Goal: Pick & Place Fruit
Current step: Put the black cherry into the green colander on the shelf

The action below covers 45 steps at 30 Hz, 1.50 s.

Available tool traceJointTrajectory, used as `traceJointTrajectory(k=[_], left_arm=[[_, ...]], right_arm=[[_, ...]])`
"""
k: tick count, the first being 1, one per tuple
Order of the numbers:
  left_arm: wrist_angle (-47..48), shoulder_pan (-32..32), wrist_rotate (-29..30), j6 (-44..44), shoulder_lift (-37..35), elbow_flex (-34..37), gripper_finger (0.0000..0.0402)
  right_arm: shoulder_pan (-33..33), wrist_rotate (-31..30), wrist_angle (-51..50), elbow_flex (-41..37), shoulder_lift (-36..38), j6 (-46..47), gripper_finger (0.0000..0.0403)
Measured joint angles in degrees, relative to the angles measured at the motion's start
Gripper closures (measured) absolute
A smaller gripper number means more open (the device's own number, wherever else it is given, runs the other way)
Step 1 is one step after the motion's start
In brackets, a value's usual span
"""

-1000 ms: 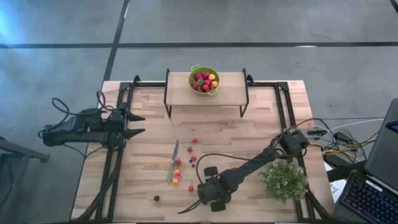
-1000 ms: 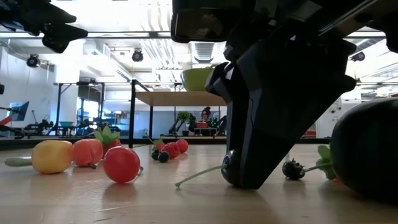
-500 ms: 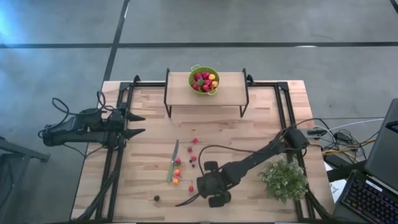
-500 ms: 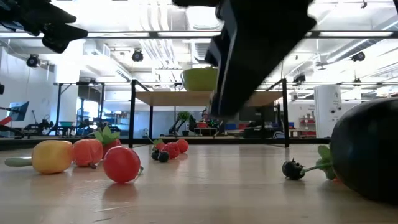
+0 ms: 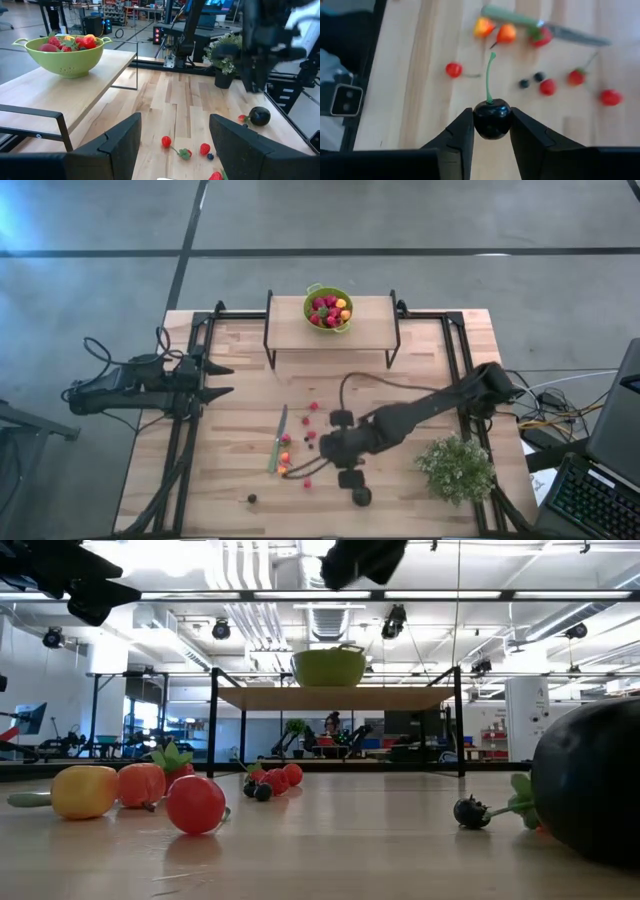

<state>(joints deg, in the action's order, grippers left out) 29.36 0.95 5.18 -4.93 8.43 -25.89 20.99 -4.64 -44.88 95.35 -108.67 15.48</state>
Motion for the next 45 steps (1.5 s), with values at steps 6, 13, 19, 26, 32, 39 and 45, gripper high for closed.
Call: traceJointTrajectory(k=[6, 13, 19, 26, 32, 39, 45], left_arm=[[0.0, 0.0, 0.0, 0.0, 0.0, 0.0, 0.0161], [0.0, 0.0, 0.0, 0.0, 0.0, 0.0, 0.0161], [-0.1, 0.0, 0.0, 0.0, 0.0, 0.0, 0.0161], [-0.1, 0.0, 0.0, 0.0, 0.0, 0.0, 0.0161], [-0.1, 0.0, 0.0, 0.0, 0.0, 0.0, 0.0161], [-0.1, 0.0, 0.0, 0.0, 0.0, 0.0, 0.0161], [-0.1, 0.0, 0.0, 0.0, 0.0, 0.0, 0.0161]], right_arm=[[-5.6, -0.3, 0.1, 0.0, 5.0, -1.7, 0.0284], [-13.0, -0.3, 0.1, 0.0, 8.1, -5.0, 0.0297], [-18.7, -0.3, 0.1, 0.0, 9.0, -6.5, 0.0297], [-25.0, -0.3, 0.1, 0.0, 9.1, -7.8, 0.0285], [-30.6, -0.5, 0.3, 0.0, 9.3, -9.3, 0.0303], [-36.4, -4.5, 0.7, 0.0, 9.3, -9.4, 0.0277], [-40.6, -4.5, 1.0, 2.3, 9.3, -10.2, 0.0283]])
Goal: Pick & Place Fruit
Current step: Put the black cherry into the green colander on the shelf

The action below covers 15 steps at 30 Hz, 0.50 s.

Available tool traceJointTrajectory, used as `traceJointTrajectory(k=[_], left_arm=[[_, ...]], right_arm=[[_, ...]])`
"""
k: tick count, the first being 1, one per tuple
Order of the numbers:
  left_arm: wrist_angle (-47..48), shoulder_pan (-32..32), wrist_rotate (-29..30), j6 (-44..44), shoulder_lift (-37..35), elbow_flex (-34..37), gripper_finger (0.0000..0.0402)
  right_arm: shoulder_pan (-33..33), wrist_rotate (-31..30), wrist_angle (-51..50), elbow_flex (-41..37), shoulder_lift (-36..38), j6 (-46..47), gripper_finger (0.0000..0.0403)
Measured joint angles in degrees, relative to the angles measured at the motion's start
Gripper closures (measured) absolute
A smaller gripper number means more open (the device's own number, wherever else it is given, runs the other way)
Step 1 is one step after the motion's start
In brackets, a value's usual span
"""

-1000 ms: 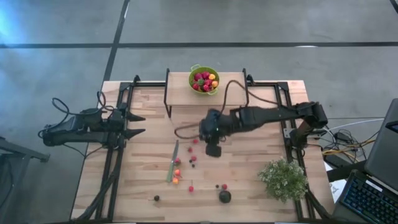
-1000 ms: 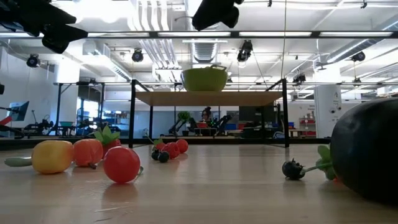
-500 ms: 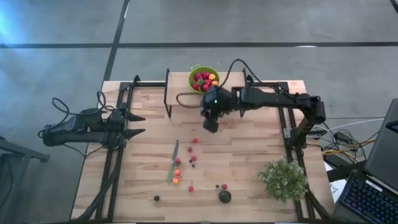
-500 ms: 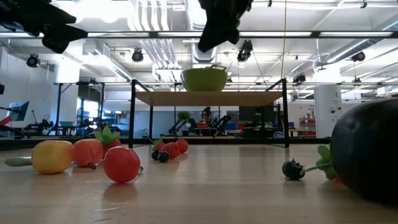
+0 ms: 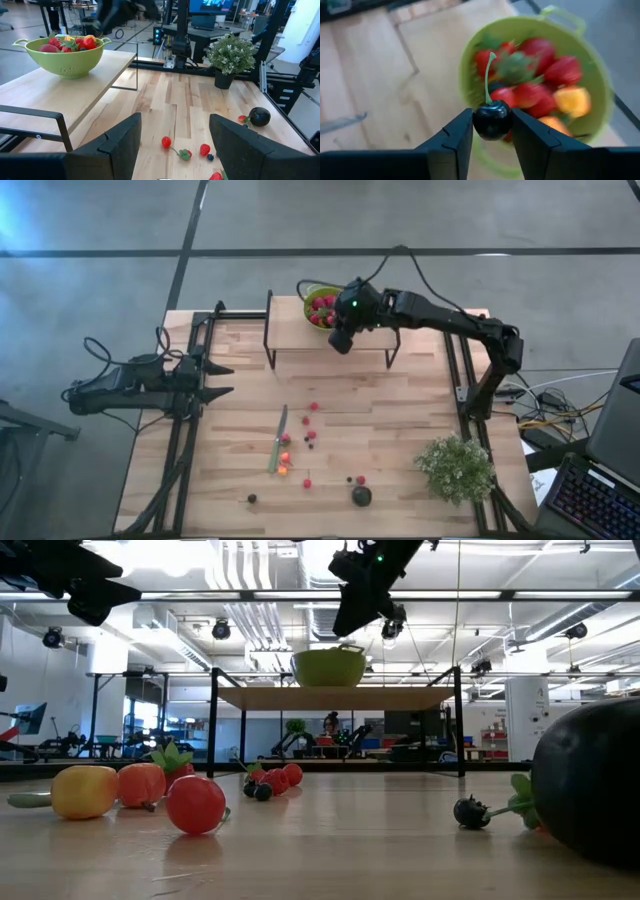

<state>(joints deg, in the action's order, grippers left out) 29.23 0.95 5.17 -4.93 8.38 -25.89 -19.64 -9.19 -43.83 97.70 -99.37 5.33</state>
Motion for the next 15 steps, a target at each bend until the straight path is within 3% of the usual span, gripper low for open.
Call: traceJointTrajectory(k=[6, 15], left_arm=[[0.0, 0.0, 0.0, 0.0, 0.0, 0.0, 0.0161], [0.0, 0.0, 0.0, 0.0, 0.0, 0.0, 0.0161]], right_arm=[[-2.8, 0.0, 0.3, 2.2, 0.0, 1.8, 0.0303], [-4.1, 0.0, 1.1, 1.7, 0.0, 2.2, 0.0278]])
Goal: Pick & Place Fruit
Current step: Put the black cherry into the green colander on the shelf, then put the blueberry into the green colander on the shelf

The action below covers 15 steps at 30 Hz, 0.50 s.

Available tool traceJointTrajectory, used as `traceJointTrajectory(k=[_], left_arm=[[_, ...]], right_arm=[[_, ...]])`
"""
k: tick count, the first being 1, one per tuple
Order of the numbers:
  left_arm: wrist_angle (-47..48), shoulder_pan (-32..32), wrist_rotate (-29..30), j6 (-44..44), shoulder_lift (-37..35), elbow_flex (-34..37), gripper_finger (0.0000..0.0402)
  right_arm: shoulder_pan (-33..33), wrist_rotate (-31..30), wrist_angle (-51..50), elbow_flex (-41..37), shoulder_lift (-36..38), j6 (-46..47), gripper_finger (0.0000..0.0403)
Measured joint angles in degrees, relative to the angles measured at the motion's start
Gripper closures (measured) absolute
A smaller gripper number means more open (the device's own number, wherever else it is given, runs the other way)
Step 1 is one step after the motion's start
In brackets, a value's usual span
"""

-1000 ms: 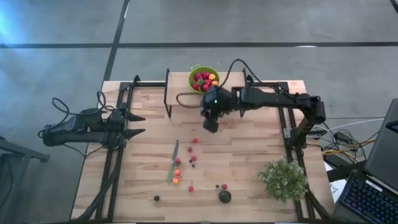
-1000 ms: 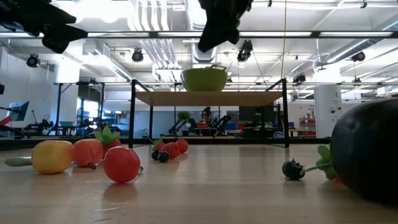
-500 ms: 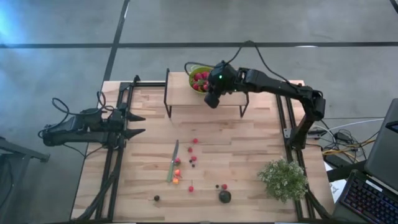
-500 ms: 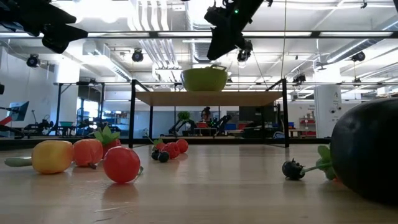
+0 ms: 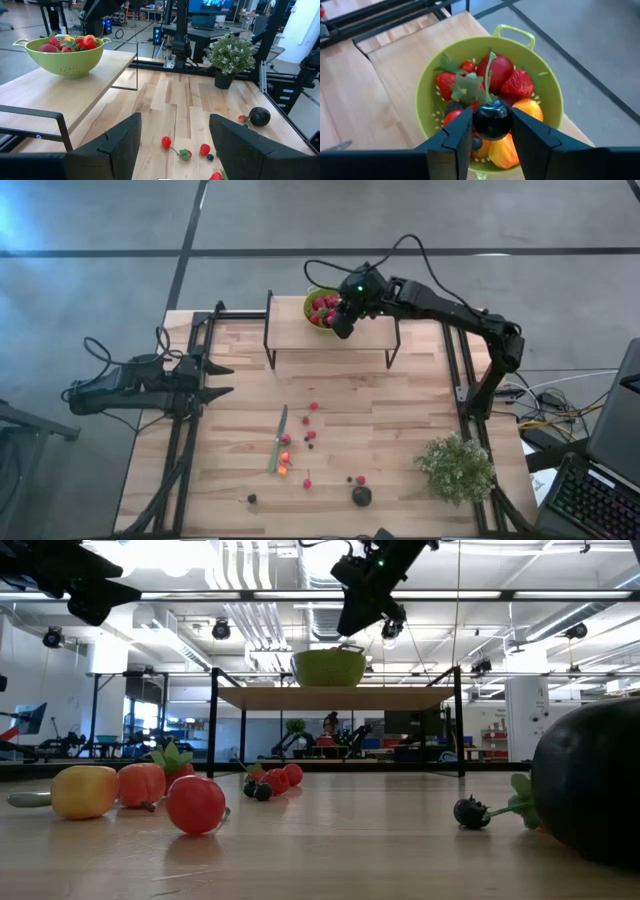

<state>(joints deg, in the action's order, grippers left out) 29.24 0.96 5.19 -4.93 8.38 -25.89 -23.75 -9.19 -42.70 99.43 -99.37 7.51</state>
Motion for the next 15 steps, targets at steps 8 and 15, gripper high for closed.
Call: traceJointTrajectory(k=[8, 15], left_arm=[[0.0, 0.0, 0.0, 0.0, 0.0, 0.0, 0.0161], [0.0, 0.0, 0.0, 0.0, 0.0, 0.0, 0.0161]], right_arm=[[0.0, 0.0, 0.1, -0.8, 0.0, 0.9, 0.0290], [-0.5, 0.0, 0.1, -0.8, 0.0, 2.5, 0.0226]])
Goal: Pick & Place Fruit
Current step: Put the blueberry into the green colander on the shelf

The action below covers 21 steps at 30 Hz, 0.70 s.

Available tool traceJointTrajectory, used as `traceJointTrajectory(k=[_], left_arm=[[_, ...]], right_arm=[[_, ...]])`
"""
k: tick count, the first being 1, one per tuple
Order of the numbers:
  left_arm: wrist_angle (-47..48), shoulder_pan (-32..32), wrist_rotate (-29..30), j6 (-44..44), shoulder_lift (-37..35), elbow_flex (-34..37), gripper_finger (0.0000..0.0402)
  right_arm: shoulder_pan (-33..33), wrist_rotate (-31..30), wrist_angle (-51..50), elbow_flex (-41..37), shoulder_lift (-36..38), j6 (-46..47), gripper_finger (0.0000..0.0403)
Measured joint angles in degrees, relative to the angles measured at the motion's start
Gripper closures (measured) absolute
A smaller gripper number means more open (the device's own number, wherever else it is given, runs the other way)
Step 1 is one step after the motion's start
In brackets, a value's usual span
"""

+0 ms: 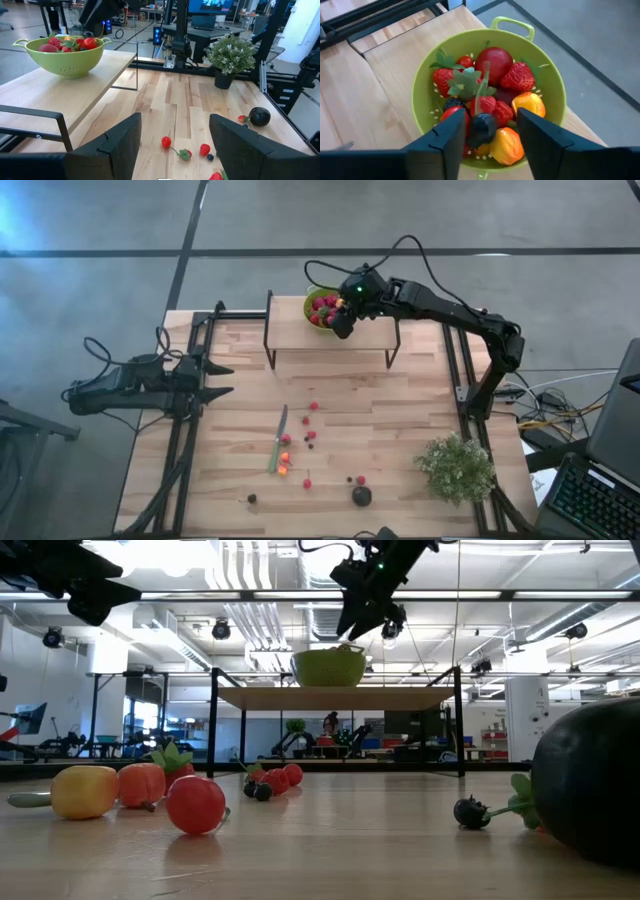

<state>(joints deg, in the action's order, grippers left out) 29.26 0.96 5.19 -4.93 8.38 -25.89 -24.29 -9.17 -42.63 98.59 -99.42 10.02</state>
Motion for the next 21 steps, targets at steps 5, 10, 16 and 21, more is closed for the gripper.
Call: traceJointTrajectory(k=[5, 10, 16, 21], left_arm=[[0.0, 0.0, 0.0, 0.0, 0.0, 0.0, 0.0161], [0.0, 0.0, 0.0, 0.0, 0.0, 0.0, 0.0161], [0.0, 0.0, 0.0, 0.0, 0.0, 0.0, 0.0161], [0.0, 0.0, 0.0, 0.0, 0.0, 0.0, 0.0161]], right_arm=[[0.0, 0.7, -0.5, 0.7, 0.0, 1.6, 0.0178], [0.8, 9.1, -0.9, 3.4, 1.4, 0.8, 0.0158], [6.7, 9.2, -1.9, 5.2, 3.2, 0.0, 0.0170], [12.8, 9.2, -4.0, 5.3, 3.9, -0.4, 0.0191]])
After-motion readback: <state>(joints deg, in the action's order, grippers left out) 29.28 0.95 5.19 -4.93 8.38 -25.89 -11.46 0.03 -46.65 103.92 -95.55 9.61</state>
